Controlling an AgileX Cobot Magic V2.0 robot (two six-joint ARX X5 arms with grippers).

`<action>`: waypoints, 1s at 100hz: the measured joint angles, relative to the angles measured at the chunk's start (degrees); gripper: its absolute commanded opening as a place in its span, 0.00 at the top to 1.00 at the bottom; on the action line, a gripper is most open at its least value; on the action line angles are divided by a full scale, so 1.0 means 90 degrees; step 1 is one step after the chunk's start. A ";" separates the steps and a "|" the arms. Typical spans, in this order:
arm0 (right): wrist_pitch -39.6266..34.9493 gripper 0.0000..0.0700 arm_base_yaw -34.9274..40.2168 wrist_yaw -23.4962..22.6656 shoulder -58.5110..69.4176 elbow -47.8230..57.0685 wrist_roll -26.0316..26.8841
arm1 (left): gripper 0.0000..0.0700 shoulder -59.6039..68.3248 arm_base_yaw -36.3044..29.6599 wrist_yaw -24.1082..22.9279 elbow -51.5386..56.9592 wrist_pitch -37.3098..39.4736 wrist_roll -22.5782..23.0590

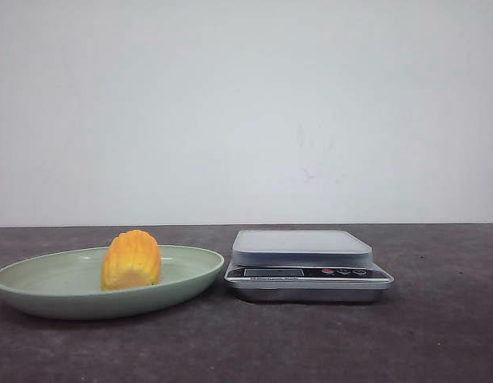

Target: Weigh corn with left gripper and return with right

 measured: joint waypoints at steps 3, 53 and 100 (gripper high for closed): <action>0.0000 0.99 0.0000 0.0000 -0.0005 0.0000 0.0000 | 0.99 0.0000 0.0000 0.0000 0.0000 0.0000 0.0000; 0.0002 0.99 -0.0007 -0.0002 -0.0007 0.0000 0.0000 | 0.99 0.0000 0.0000 -0.0002 0.0000 0.0000 0.0000; 0.0325 0.99 -0.1411 -0.0002 -0.0651 -0.1146 0.0027 | 0.99 0.0000 0.0000 -0.0002 0.0000 0.0000 -0.0002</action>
